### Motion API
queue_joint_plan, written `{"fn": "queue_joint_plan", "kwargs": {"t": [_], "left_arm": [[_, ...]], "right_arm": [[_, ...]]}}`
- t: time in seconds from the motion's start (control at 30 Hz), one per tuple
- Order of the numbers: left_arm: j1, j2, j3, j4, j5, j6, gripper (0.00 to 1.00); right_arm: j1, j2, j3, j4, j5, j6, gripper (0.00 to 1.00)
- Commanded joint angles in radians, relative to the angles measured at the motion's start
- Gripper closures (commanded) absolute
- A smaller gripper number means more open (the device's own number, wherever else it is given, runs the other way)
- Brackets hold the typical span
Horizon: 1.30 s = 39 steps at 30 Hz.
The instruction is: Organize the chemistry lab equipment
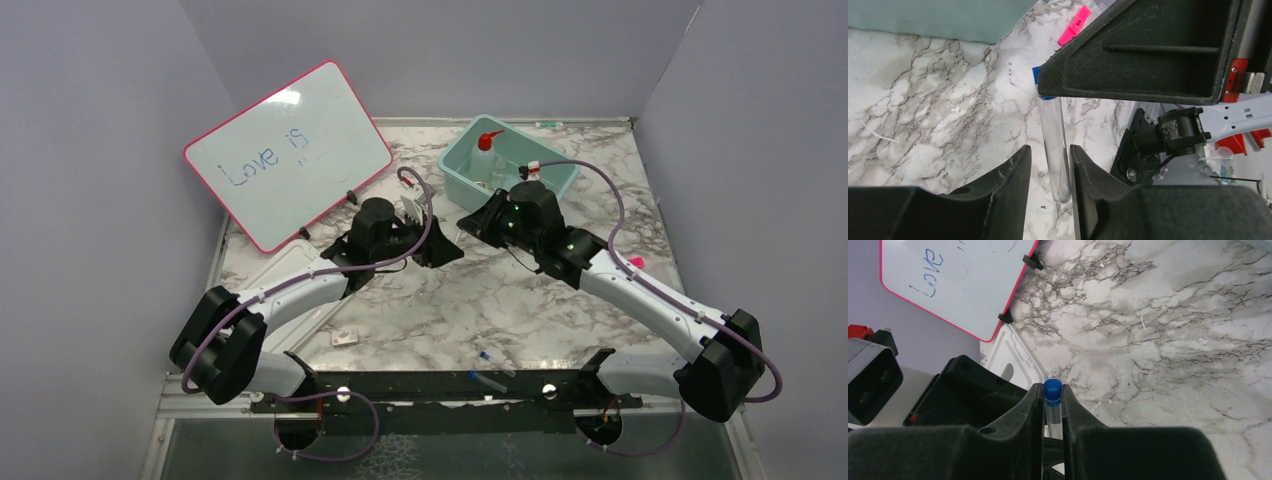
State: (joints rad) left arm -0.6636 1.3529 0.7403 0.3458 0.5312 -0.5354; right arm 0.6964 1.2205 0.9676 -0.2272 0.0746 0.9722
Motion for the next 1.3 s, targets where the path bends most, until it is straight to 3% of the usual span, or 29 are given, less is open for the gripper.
{"fn": "queue_joint_plan", "kwargs": {"t": [0.0, 0.17, 0.33, 0.43, 0.53, 0.77, 0.97, 1.03, 1.13, 1.2, 1.27], "left_arm": [[-0.008, -0.015, 0.022, 0.053, -0.032, 0.086, 0.7], [-0.007, -0.063, -0.003, 0.053, 0.011, 0.257, 0.88], [-0.008, -0.132, -0.048, 0.053, 0.088, 0.445, 0.89], [-0.007, -0.166, -0.071, 0.052, 0.108, 0.527, 0.89], [-0.007, -0.177, -0.08, 0.045, 0.132, 0.586, 0.9], [-0.008, -0.178, -0.082, 0.036, 0.116, 0.641, 0.93], [-0.008, -0.18, -0.087, 0.029, 0.121, 0.679, 0.93], [-0.007, -0.182, -0.088, 0.026, 0.119, 0.669, 0.88], [-0.007, -0.197, -0.098, 0.024, 0.116, 0.664, 0.79], [-0.007, -0.205, -0.108, 0.024, 0.117, 0.663, 0.79], [-0.008, -0.208, -0.113, 0.024, 0.133, 0.666, 0.8]], "right_arm": [[-0.006, -0.006, -0.007, 0.033, -0.058, -0.001, 0.82], [-0.007, 0.0, 0.018, -0.006, -0.114, -0.065, 0.78], [-0.008, 0.021, 0.077, -0.092, -0.202, -0.152, 0.57], [-0.013, 0.035, 0.113, -0.154, -0.245, -0.188, 0.52], [-0.016, 0.046, 0.149, -0.188, -0.293, -0.229, 0.53], [-0.029, 0.067, 0.2, -0.273, -0.463, -0.272, 0.71], [-0.038, 0.075, 0.212, -0.297, -0.474, -0.287, 0.8], [-0.043, 0.083, 0.224, -0.302, -0.444, -0.287, 0.84], [-0.048, 0.086, 0.242, -0.312, -0.348, -0.296, 0.85], [-0.053, 0.089, 0.25, -0.296, -0.346, -0.316, 0.85], [-0.053, 0.102, 0.264, -0.286, -0.367, -0.326, 0.78]]}}
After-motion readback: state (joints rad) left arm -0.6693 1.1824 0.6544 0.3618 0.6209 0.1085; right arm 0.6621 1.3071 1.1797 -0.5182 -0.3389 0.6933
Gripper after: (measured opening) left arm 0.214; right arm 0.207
